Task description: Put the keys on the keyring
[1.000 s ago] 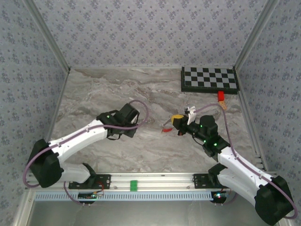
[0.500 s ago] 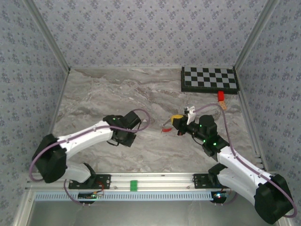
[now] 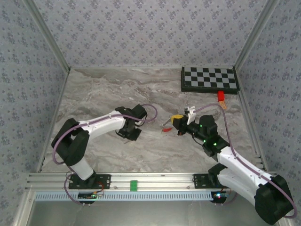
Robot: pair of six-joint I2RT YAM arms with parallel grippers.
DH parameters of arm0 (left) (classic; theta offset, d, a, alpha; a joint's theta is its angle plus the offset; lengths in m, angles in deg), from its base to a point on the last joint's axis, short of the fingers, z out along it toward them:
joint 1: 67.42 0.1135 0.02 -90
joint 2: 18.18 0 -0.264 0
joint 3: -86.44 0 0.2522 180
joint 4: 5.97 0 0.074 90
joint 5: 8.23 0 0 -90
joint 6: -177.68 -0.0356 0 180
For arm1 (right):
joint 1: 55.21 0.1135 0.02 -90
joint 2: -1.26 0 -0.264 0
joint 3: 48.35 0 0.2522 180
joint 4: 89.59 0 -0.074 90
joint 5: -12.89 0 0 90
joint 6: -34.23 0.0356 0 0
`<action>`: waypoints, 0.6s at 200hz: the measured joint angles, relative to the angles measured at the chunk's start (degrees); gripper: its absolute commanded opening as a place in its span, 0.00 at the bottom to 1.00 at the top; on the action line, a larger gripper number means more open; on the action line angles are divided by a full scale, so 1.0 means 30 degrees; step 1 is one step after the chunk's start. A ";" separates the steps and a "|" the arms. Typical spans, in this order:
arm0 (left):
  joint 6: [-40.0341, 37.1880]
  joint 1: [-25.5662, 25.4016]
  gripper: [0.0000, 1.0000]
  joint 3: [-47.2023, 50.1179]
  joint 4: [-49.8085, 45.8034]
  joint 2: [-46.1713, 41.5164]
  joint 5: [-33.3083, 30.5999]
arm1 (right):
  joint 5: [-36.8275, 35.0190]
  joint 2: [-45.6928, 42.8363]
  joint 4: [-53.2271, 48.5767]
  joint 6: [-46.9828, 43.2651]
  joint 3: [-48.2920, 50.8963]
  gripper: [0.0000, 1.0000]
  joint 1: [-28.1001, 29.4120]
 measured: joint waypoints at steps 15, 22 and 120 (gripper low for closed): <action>-0.0175 0.0080 0.00 -0.0415 0.0226 0.0627 0.0015 | 0.0000 0.0007 0.0000 0.0000 0.0000 0.00 0.0000; -0.0277 0.0146 0.00 -0.0590 0.0386 0.0925 0.0087 | 0.0000 0.0007 0.0000 0.0000 0.0000 0.00 0.0000; -0.0903 0.0656 0.00 -0.1887 0.0393 0.1800 0.0342 | -0.0138 0.0321 0.0007 0.0000 0.0000 0.00 0.0000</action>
